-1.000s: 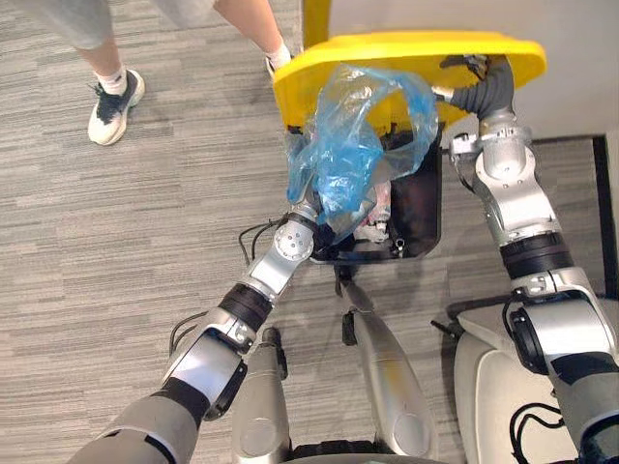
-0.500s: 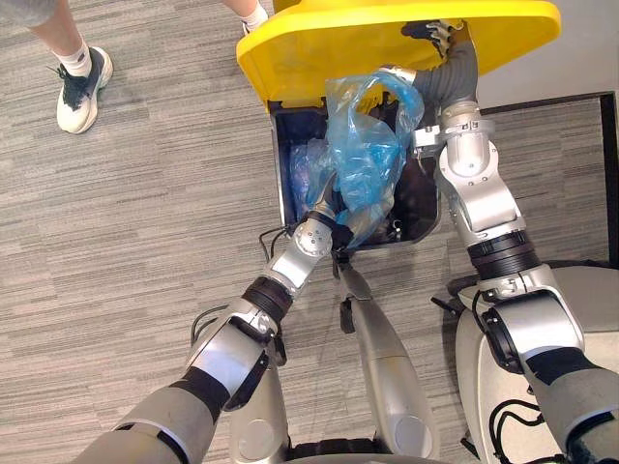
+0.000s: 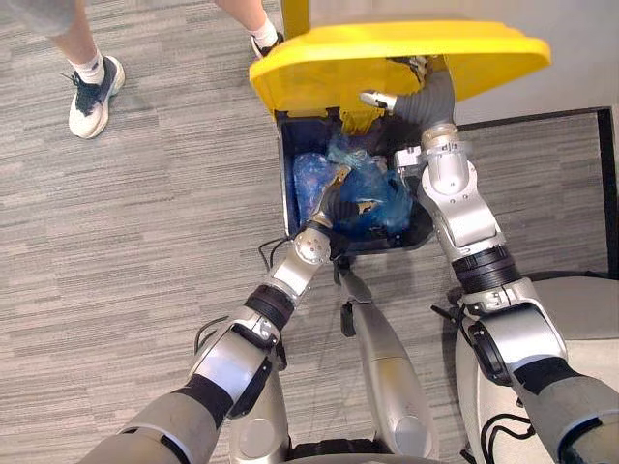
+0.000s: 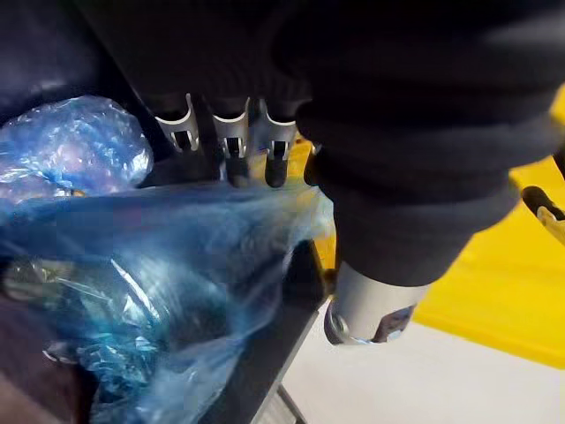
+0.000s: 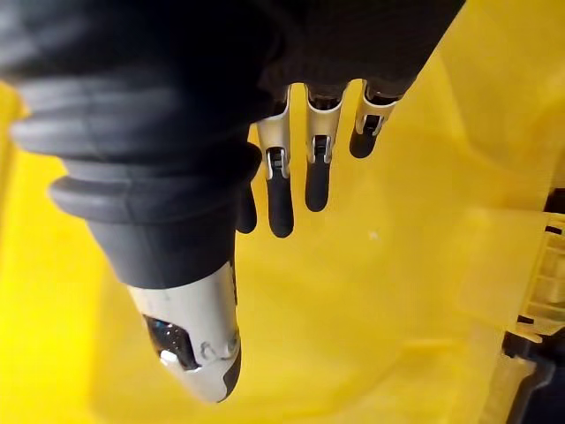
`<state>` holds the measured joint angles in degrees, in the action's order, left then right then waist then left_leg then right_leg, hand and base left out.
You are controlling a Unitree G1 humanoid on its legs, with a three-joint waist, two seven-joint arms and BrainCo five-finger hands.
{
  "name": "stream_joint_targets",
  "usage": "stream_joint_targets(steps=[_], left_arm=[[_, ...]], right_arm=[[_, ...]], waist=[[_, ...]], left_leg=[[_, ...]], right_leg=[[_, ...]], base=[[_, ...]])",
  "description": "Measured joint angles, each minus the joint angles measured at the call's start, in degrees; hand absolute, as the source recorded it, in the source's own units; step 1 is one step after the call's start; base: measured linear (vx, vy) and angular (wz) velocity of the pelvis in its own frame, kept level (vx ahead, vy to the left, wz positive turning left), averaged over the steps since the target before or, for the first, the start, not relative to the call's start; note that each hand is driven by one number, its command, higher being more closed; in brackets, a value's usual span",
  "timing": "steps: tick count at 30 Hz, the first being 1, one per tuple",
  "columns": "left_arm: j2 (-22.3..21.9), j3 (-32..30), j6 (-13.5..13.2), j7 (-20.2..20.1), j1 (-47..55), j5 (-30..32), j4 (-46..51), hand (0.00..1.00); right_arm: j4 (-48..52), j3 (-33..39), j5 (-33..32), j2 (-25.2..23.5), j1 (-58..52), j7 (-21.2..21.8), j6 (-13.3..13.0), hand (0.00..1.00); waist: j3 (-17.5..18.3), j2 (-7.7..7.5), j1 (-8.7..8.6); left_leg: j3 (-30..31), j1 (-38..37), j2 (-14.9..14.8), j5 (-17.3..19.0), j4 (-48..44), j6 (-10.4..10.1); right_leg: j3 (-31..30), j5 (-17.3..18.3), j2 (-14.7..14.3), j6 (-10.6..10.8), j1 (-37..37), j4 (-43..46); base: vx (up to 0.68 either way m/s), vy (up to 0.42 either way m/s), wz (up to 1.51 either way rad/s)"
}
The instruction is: Gather rubbish on tea table into small bin, then transfer packed bag to large trash can.
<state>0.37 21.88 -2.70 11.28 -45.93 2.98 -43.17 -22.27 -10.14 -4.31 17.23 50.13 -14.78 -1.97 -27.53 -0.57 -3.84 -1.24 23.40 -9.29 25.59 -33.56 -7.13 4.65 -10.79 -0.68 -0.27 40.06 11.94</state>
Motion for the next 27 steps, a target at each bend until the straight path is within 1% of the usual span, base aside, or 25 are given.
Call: stream_joint_targets(steps=[3, 5, 8, 10, 11, 12, 13, 15, 16, 18, 19, 21, 22, 24, 27], left_arm=[[0.5, 0.1, -0.1, 0.0, 0.5, 0.0, 0.1, 0.00], [2.4, 0.0, -0.4, -0.1, 3.9, -0.1, 2.9, 0.00], [4.9, -0.4, -0.4, -0.3, 7.7, -0.9, 6.7, 0.00], [5.8, -2.9, -1.0, -1.2, 12.5, -1.9, 13.0, 0.00], [5.9, -3.8, -1.4, -1.2, 13.8, -2.5, 14.5, 0.00], [6.3, -4.8, -2.2, -1.3, 16.4, -3.5, 16.8, 0.00], [6.9, -6.3, -2.7, -1.3, 18.6, -4.7, 18.3, 0.00], [7.5, -7.5, -2.9, -1.5, 21.9, -5.7, 20.4, 0.00], [7.8, -8.7, -3.2, -2.4, 24.6, -6.8, 22.2, 0.00], [7.9, -9.4, -3.8, -2.9, 27.9, -7.6, 23.7, 0.00], [7.9, -11.0, -3.9, -3.6, 30.3, -7.7, 24.4, 0.00], [7.9, -12.3, -4.0, -3.9, 34.1, -8.0, 25.3, 0.00], [7.6, -13.9, -4.0, -4.8, 37.4, -8.2, 25.7, 0.00], [7.8, -15.5, -4.0, -5.3, 40.4, -8.4, 25.6, 0.00], [7.9, -19.8, -3.8, -6.3, 45.0, -7.9, 24.1, 0.00]], right_arm=[[-2.0, 0.0, 0.4, 0.0, -1.5, 0.1, 0.1, 0.00], [-2.3, 0.1, 1.2, 0.1, -4.7, 0.5, 0.1, 0.00], [-3.8, 0.4, 3.0, 0.0, -7.8, 1.4, 0.1, 0.00], [-3.8, 2.4, 4.2, 0.0, -13.0, 1.7, 0.2, 0.00], [-3.8, 2.9, 4.4, -0.1, -14.4, 1.8, 0.3, 0.00], [-3.8, 3.5, 4.8, -0.3, -17.0, 2.5, 0.4, 0.00], [-3.8, 3.9, 5.0, -0.5, -19.3, 2.7, 0.4, 0.00], [-3.8, 5.5, 5.4, -1.3, -23.0, 2.9, 0.4, 0.00], [-3.8, 6.2, 5.8, -1.5, -25.3, 3.8, 0.4, 0.00], [-3.8, 7.2, 6.6, -2.3, -28.0, 4.2, 0.4, 0.00], [-3.8, 7.9, 6.9, -3.3, -29.7, 4.9, 0.5, 0.00], [-3.8, 8.0, 7.3, -4.3, -32.2, 5.3, 0.5, 0.00], [-3.8, 8.4, 7.5, -5.1, -34.1, 6.2, 0.5, 0.00], [-3.8, 8.5, 8.4, -6.1, -35.7, 6.6, 0.6, 0.00], [-3.8, 10.0, 9.4, -7.4, -39.0, 7.7, 0.7, 0.00]], waist=[[0.1, -0.01, 0.02], [1.3, 0.00, 0.13], [1.3, 0.04, 0.38], [1.8, 0.24, 1.54], [2.5, 0.25, 1.72], [4.0, 0.36, 1.85], [4.7, 0.58, 1.73], [6.1, 0.67, 1.69], [7.0, 0.67, 1.90], [8.6, 0.78, 1.97], [8.8, 0.81, 2.29], [9.2, 0.99, 3.02], [10.3, 1.17, 3.28], [11.1, 1.10, 3.34], [12.0, 1.19, 3.47]], left_leg=[[1.1, -1.4, 0.1, -0.6, 1.0, -0.2], [2.1, -2.5, 0.2, -1.0, 2.4, -0.5], [2.6, -5.2, 0.3, -1.8, 4.1, -0.6], [2.8, -8.3, 0.3, -2.6, 6.4, -0.7], [2.9, -8.6, 0.3, -2.8, 7.0, -0.7], [3.0, -9.1, 0.4, -3.1, 7.8, -0.7], [3.4, -10.3, 0.3, -3.4, 8.6, -0.8], [4.3, -11.5, 0.4, -4.0, 10.0, -0.7], [4.7, -12.3, 0.4, -4.4, 10.9, -0.9], [5.4, -12.5, 0.5, -5.2, 11.9, -0.9], [5.7, -14.1, 0.4, -5.7, 12.9, -1.0], [5.8, -16.0, 0.2, -6.1, 13.9, -1.1], [6.0, -16.3, 0.3, -6.3, 14.3, -0.9], [6.1, -16.7, 0.4, -6.5, 14.9, -0.7], [6.7, -18.3, 0.3, -6.8, 16.2, -0.2]], right_leg=[[0.9, 0.5, 0.4, 0.4, -1.7, -0.1], [1.9, 0.6, 0.7, 0.3, -3.3, -1.3], [2.7, 0.6, 0.7, 0.3, -6.0, -2.2], [3.2, 0.7, 0.7, 0.2, -8.8, -3.1], [3.2, 0.7, 0.8, 0.2, -9.0, -3.3], [3.4, 0.8, 0.9, 0.1, -9.6, -3.8], [3.9, 0.8, 0.9, 0.1, -11.0, -4.5], [4.7, 1.0, 1.1, -0.1, -12.4, -5.2], [5.2, 1.3, 1.3, -0.4, -13.1, -5.2], [6.0, 1.6, 1.7, -0.4, -13.4, -5.2], [6.4, 1.8, 1.7, -0.4, -14.8, -5.2], [6.7, 2.3, 1.8, 0.0, -16.4, -5.2], [7.1, 2.6, 1.9, 0.3, -16.8, -5.2], [7.2, 3.0, 1.9, 0.8, -17.1, -5.3], [7.7, 3.2, 1.9, 1.1, -18.4, -5.3]], base=[[0.03, -0.017, 0.22], [0.04, -0.014, 0.21], [0.05, 0.002, 0.12], [0.06, 0.013, 0.10], [0.06, 0.001, 0.10], [0.06, 0.000, 0.14], [0.07, 0.001, 0.16], [0.06, -0.003, 0.24], [0.05, -0.021, 0.26], [0.04, -0.032, 0.25], [0.04, -0.048, 0.23], [0.01, -0.046, 0.15], [-0.02, -0.052, 0.14], [-0.02, -0.056, 0.10], [0.00, -0.048, 0.08]])
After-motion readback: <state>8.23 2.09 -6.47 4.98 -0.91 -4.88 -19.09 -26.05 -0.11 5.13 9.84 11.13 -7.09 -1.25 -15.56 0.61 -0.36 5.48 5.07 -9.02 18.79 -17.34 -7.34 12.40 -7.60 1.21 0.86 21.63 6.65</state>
